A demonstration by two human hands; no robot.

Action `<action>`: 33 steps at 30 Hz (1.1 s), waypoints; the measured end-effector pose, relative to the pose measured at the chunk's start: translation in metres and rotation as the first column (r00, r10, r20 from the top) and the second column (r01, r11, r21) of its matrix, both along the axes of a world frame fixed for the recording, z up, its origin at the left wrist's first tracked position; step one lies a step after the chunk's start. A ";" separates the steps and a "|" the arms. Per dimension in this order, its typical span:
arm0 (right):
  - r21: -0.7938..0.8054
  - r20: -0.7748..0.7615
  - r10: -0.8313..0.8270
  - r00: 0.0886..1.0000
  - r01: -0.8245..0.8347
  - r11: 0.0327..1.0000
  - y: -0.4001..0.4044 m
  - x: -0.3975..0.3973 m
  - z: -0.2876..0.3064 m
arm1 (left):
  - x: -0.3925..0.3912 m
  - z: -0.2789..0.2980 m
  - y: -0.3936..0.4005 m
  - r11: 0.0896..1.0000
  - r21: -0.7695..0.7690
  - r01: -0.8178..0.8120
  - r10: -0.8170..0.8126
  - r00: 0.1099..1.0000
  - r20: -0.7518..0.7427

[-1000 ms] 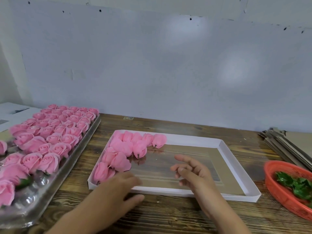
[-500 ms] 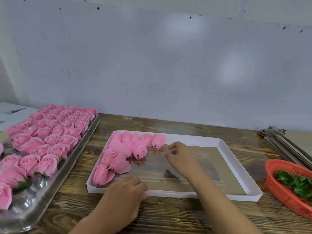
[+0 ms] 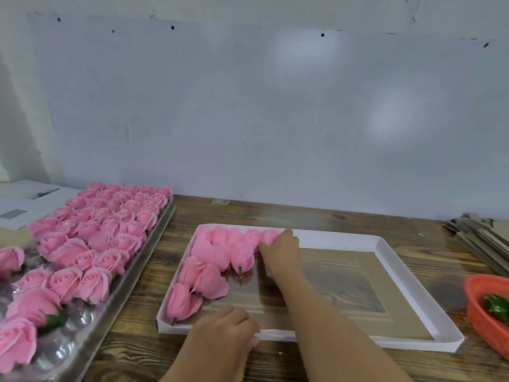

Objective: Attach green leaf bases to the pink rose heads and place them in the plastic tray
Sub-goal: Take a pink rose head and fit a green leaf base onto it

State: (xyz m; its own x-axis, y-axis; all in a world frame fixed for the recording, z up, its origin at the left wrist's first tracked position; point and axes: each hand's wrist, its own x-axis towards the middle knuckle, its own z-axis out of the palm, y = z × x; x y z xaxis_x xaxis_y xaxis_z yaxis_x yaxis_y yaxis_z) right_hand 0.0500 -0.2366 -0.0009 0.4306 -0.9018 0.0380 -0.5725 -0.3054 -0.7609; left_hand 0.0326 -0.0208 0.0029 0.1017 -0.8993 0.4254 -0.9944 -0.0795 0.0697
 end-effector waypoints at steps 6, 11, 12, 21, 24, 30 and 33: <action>0.032 0.051 0.002 0.999 -0.004 0.999 -0.011 -0.004 0.002 | 0.001 -0.011 0.001 1.000 0.002 -0.027 0.027 0.999 -0.032; 0.205 0.257 -0.015 0.966 -0.039 0.978 -0.017 -0.039 0.015 | -0.002 -0.014 0.004 0.998 -0.049 -0.040 0.032 0.989 -0.145; 0.295 0.352 -0.031 0.935 -0.080 0.952 -0.016 -0.050 0.019 | -0.002 -0.013 0.005 0.997 -0.059 -0.040 0.029 0.985 -0.169; 0.552 0.804 -0.090 0.587 -0.683 0.477 0.028 -0.131 0.043 | -0.011 0.033 -0.039 0.986 0.115 -0.117 0.152 0.393 -0.907; 0.468 0.849 0.026 0.529 -0.772 0.430 0.043 -0.139 0.041 | -0.022 0.044 -0.058 1.000 -0.005 0.027 -0.010 0.192 -0.981; 0.440 0.851 0.074 0.520 -0.784 0.438 0.051 -0.141 0.036 | -0.033 0.044 -0.082 0.961 -0.149 -0.233 -0.139 0.063 -0.988; 0.403 0.867 0.081 0.492 -0.787 0.468 0.054 -0.143 0.029 | -0.035 0.040 -0.083 0.940 -0.170 -0.297 -0.164 0.043 -0.985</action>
